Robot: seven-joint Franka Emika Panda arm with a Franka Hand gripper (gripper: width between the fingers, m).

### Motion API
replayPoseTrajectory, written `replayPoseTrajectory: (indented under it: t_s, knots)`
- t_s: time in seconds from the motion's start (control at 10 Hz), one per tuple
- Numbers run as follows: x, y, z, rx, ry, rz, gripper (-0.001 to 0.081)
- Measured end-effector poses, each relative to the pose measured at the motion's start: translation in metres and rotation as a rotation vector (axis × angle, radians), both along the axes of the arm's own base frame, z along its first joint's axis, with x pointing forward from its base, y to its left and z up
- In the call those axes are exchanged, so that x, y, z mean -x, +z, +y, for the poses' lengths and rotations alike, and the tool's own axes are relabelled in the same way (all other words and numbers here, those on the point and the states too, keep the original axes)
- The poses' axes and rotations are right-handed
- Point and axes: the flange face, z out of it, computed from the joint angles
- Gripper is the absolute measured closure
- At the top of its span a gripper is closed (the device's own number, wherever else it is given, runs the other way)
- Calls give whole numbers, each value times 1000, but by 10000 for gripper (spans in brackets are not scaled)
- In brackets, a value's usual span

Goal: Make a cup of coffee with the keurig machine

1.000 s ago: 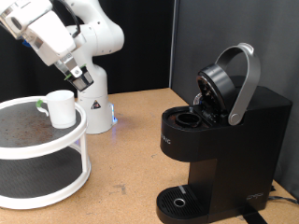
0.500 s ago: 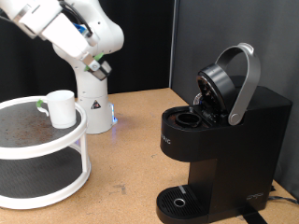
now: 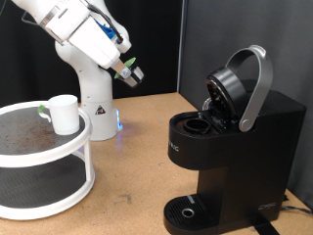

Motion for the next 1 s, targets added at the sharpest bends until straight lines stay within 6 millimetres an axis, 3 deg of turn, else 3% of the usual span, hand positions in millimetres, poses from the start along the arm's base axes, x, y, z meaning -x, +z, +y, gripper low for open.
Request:
replayPoseTrajectory:
  t_s: [0.3, 0.8, 1.0]
  knots:
    - [-4, 4, 7, -32, -14, -21, 360]
    - [-16, 17, 69, 54, 55, -36, 360]
    - [-17, 21, 82, 56, 48, -38, 360]
